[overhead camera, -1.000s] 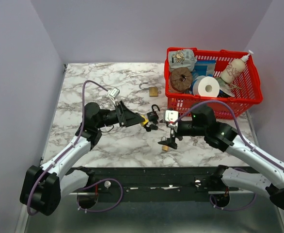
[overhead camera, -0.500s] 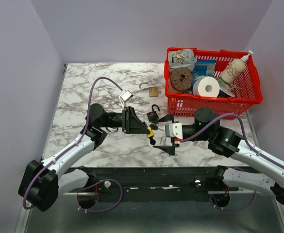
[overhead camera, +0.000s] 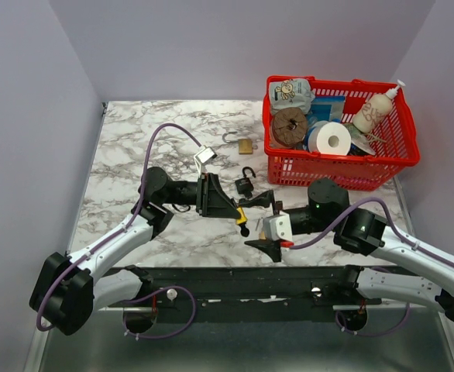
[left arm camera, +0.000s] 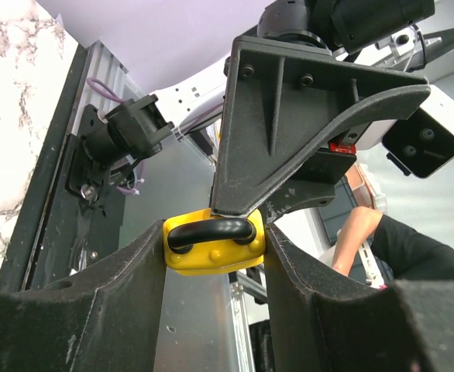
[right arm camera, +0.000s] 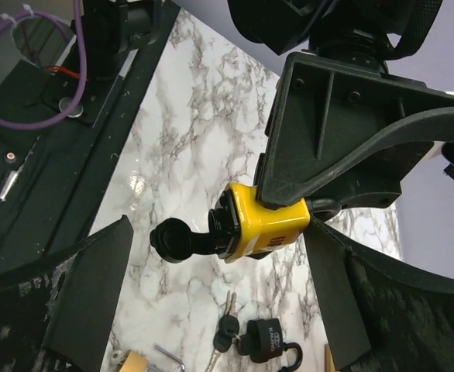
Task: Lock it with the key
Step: Adjust the lock.
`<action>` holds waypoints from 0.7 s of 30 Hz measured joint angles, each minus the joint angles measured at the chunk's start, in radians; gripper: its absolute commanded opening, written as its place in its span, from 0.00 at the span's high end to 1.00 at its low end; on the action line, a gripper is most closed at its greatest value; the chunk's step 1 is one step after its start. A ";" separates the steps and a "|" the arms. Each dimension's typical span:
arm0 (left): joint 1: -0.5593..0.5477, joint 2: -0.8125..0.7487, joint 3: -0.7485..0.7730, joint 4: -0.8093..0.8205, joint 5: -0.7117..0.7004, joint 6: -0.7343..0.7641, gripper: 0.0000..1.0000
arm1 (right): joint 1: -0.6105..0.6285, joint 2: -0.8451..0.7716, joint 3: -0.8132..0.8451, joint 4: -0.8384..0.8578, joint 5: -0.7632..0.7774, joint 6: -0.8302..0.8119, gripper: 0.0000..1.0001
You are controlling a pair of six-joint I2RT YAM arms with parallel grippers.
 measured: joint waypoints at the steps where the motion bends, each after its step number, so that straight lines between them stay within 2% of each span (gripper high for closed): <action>1: -0.001 0.000 0.000 0.002 0.002 -0.001 1.00 | 0.003 0.000 -0.001 0.000 0.003 -0.007 0.00; 2: -0.001 0.000 0.000 0.006 0.005 -0.002 1.00 | 0.005 0.000 -0.001 0.000 0.008 -0.011 0.00; 5: -0.001 0.000 0.000 0.013 0.006 -0.005 1.00 | 0.007 0.001 -0.002 0.003 0.019 -0.021 0.11; 10: -0.007 0.000 0.000 0.015 0.010 -0.005 1.00 | 0.008 0.002 -0.006 0.018 0.034 -0.026 0.34; 21: -0.012 0.000 0.000 0.015 0.019 -0.001 1.00 | 0.007 0.003 -0.006 0.043 0.056 0.015 0.45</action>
